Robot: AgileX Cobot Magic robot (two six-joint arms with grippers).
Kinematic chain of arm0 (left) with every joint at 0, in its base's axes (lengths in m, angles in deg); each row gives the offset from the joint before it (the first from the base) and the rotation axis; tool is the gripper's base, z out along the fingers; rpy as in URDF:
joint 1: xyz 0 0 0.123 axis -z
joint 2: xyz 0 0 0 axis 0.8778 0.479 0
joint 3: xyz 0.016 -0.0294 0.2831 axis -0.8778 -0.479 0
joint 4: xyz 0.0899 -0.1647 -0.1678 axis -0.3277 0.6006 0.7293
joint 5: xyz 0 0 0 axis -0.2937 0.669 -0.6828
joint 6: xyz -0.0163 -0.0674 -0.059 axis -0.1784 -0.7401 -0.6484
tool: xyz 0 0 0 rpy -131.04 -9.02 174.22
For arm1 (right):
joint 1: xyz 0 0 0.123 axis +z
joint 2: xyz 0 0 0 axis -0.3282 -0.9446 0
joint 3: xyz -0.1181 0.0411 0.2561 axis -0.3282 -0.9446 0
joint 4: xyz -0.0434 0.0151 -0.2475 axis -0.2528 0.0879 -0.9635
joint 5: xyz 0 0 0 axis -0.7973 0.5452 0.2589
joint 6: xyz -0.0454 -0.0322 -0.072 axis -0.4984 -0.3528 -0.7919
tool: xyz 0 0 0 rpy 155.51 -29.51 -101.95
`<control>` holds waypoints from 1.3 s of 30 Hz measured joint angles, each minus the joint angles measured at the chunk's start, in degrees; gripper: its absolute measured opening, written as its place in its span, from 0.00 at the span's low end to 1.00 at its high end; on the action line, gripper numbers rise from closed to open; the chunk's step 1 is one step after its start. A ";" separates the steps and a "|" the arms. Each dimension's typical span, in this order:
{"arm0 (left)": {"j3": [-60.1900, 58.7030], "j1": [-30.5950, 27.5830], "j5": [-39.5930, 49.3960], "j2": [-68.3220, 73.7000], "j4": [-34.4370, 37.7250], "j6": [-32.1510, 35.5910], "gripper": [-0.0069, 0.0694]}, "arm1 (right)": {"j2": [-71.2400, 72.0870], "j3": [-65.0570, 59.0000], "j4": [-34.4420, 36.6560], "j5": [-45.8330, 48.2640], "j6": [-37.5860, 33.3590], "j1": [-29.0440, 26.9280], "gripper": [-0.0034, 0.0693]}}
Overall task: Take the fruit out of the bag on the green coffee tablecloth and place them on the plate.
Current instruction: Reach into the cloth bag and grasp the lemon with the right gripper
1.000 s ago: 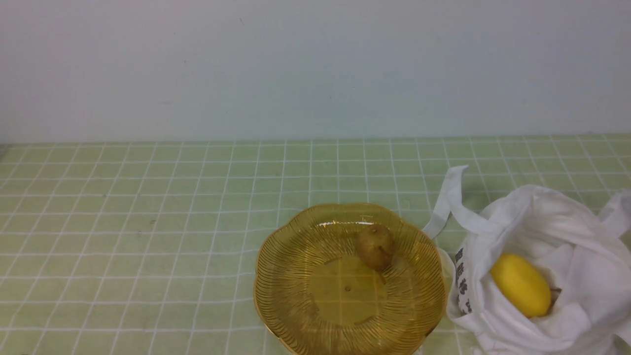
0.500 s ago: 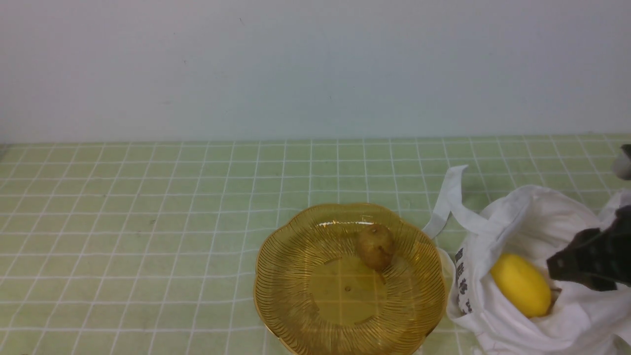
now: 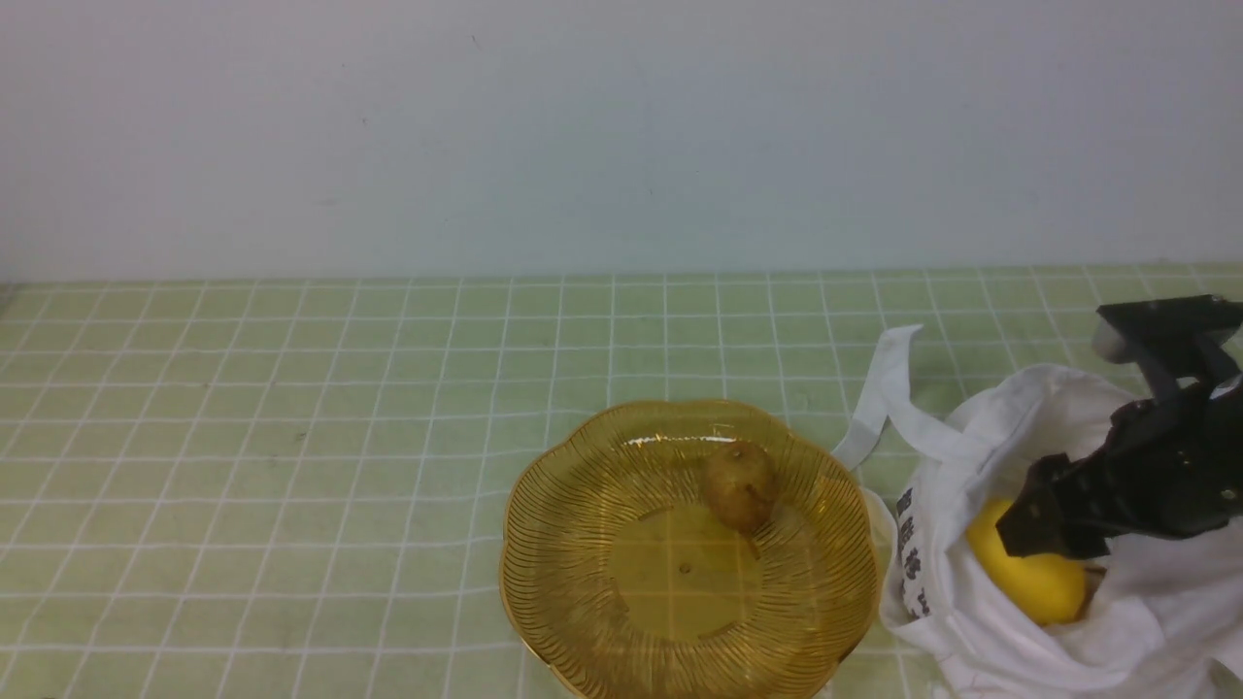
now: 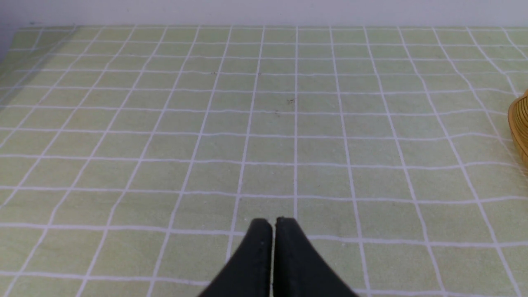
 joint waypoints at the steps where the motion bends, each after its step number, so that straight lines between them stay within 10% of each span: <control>1: 0.00 0.00 0.00 0.00 0.00 0.00 0.08 | -0.28 0.00 0.00 -0.15 -0.01 0.00 0.81; 39: 0.00 0.00 0.00 0.00 0.00 0.00 0.08 | 2.64 3.26 -5.55 4.51 5.87 0.00 0.71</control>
